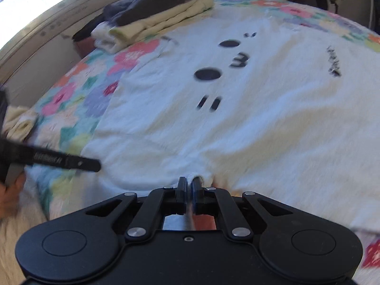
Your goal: Fold clothes
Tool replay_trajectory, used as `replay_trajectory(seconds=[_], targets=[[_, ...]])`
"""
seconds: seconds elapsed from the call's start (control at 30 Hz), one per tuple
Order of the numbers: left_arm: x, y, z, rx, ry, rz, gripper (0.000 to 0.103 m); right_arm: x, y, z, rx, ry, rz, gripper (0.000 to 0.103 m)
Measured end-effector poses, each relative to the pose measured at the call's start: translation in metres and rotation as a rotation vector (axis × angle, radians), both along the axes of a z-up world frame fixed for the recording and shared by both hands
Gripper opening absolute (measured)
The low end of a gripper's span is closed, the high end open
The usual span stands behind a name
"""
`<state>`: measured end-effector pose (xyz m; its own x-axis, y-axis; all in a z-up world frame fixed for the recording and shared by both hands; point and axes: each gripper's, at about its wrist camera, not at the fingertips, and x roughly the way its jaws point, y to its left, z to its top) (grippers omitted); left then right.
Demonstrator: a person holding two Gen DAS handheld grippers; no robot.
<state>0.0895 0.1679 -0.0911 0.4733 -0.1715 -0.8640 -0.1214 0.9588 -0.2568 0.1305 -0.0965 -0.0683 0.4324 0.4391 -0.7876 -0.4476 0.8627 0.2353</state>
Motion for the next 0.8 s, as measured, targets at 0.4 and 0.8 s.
replay_trajectory(seconds=[0.4, 0.8], targets=[[0.033, 0.006, 0.03, -0.025, -0.204, -0.088, 0.016, 0.068, 0.011, 0.121, -0.291, -0.121, 0.052, 0.004], [0.033, 0.013, 0.016, -0.186, -0.282, -0.106, 0.021, 0.083, 0.014, 0.143, -0.241, -0.082, 0.031, 0.004]])
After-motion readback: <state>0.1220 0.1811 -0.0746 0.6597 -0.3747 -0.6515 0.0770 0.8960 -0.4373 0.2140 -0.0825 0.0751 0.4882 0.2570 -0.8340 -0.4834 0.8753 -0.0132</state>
